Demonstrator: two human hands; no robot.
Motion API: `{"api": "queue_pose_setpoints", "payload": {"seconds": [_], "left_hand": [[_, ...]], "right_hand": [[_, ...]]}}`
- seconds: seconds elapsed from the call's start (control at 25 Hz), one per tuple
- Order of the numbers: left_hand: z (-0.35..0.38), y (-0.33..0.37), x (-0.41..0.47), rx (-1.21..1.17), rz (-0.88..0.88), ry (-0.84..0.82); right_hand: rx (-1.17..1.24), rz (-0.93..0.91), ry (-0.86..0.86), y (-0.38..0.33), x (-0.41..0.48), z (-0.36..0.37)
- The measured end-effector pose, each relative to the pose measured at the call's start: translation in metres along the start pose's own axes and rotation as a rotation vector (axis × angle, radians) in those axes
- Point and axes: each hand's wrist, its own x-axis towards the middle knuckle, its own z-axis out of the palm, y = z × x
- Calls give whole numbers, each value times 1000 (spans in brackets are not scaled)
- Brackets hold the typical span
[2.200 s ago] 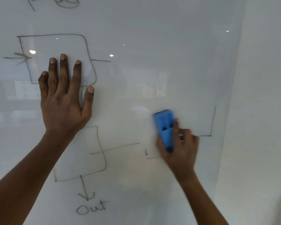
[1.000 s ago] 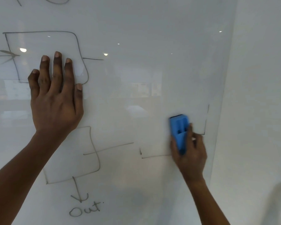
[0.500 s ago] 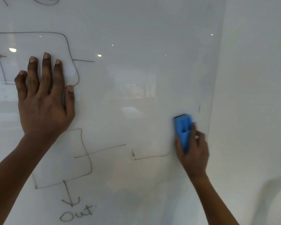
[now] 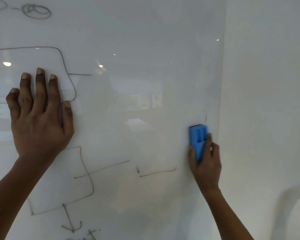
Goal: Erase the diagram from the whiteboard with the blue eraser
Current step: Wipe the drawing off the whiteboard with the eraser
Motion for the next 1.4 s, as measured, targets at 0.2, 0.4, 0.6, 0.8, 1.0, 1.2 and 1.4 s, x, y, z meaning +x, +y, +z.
{"api": "queue_pose_setpoints", "payload": {"seconds": [0.2,0.4,0.6,0.8,1.0,1.2,1.4], "left_hand": [[0,3,-2,26,-19,20],[3,-1,-2,35,19,40],[6,0,-3,47,25,73],[6,-2,-2,35,37,65],[5,1,-2,90,43,114],[4,1,-2,119,36,109],[-2,5,-1,126,47,117]], "right_hand": [[116,289,113,-51,18,12],[-5,-75,30,-27,40,5],[150,327,157,-47,67,10],[-8,-179,40,-25,50,8],[139,562,189,-28,73,4],[67,-363,-22,-62,24,14],[21,-435,26,-61,25,15]]}}
